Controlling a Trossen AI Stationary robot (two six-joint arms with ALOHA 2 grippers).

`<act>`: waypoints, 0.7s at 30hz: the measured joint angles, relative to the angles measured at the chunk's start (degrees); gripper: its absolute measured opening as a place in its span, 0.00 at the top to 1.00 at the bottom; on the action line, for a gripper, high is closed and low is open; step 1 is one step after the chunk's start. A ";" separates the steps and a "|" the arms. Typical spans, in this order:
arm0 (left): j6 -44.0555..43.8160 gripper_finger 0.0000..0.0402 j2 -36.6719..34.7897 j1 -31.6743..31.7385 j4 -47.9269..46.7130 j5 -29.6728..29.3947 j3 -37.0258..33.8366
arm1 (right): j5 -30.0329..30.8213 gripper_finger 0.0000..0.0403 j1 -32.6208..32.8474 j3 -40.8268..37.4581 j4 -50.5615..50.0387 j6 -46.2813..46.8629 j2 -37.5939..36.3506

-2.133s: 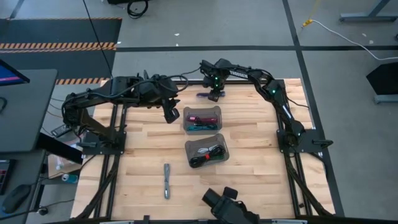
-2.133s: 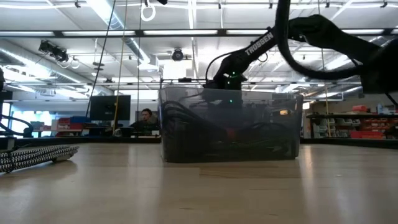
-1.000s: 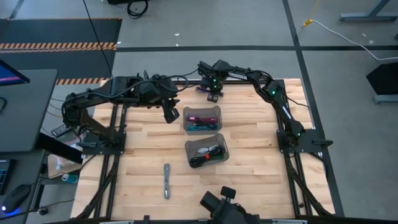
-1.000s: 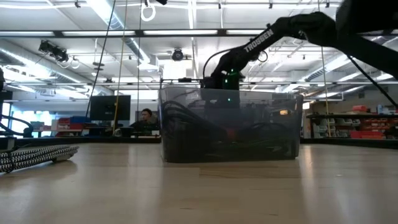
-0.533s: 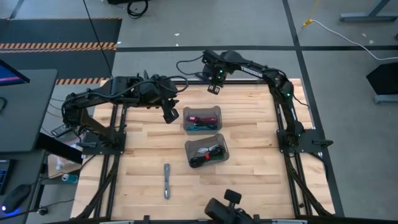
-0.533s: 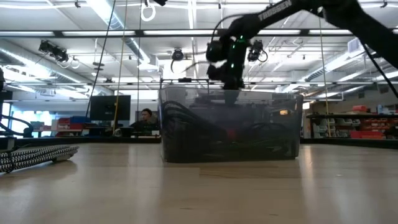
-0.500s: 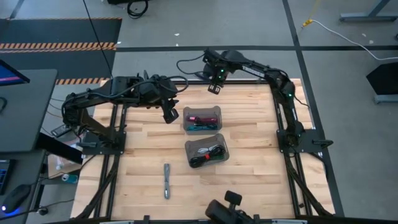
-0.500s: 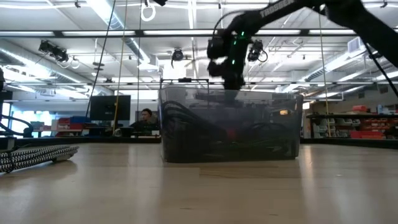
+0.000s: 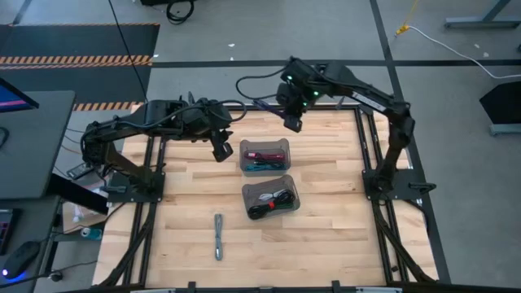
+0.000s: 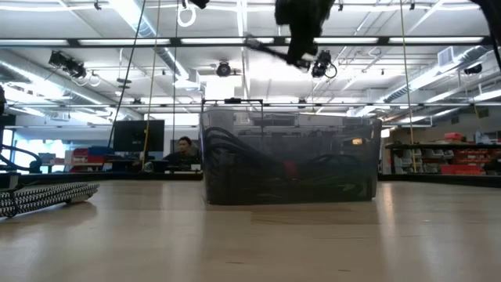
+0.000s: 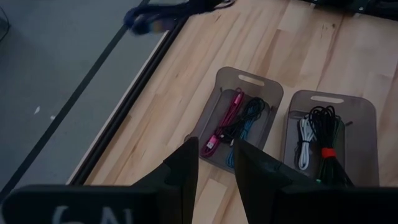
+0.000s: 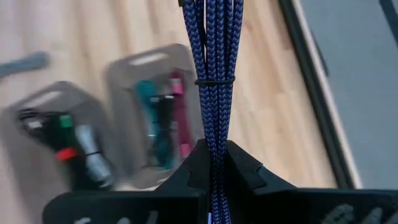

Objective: Pick and place USB-C Cables
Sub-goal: Put the violet charger cable into the bottom black transparent bin

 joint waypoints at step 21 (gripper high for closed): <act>-0.03 0.73 0.00 -0.02 -0.26 0.00 -0.01 | -3.69 0.94 23.31 -0.39 -6.33 12.35 -3.39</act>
